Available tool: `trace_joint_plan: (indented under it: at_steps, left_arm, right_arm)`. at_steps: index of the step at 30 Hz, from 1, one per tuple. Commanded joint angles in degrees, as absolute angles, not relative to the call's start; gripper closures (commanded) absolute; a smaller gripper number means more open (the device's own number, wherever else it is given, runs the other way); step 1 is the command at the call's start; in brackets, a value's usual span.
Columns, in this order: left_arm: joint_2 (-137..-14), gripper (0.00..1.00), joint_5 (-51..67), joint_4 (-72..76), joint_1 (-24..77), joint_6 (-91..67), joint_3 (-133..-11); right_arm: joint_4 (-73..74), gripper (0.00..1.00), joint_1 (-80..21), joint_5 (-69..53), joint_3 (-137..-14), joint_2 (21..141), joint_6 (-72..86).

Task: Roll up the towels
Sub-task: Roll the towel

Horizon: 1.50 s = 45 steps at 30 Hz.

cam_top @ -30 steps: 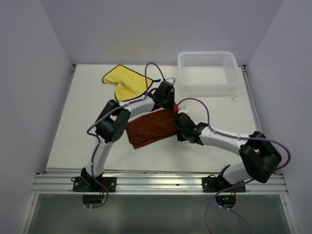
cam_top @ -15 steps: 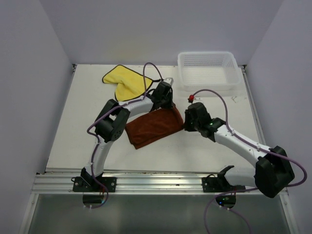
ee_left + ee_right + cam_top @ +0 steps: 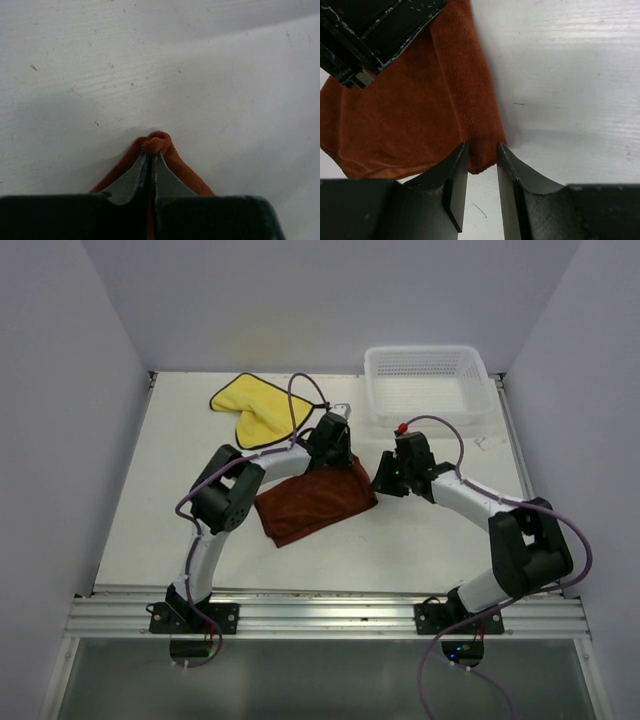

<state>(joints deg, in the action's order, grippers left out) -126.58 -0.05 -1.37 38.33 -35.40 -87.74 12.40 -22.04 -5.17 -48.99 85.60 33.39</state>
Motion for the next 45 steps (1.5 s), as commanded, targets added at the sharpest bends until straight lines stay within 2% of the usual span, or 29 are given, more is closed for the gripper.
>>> trace_joint_plan:
  at_steps: [1,15,24,35,45]
  left_arm:
    - [-123.4,1.00,-1.5,-1.0,38.1,-36.1,-86.0]
    - [-122.2,1.00,-1.8,-1.0,38.1,-35.9,-85.2]
    - [-121.3,1.00,-3.1,-1.4,38.1,-35.9,-84.6]
    - [-119.1,1.00,-4.6,1.3,38.1,-36.6,-82.4]
    - [-120.7,1.00,-3.6,2.4,38.1,-36.0,-84.2]
  right_arm:
    - [8.2,0.66,-21.7,-9.1,-52.0,87.4,35.8]
    - [9.8,0.59,-21.5,-7.6,-51.8,93.0,33.8]
    - [9.7,0.59,-21.6,-5.8,-49.0,94.5,31.8]
    - [8.4,0.69,-21.6,-5.8,-47.6,96.0,30.6]
    - [10.2,0.52,-21.5,-10.3,-49.2,91.0,30.1]
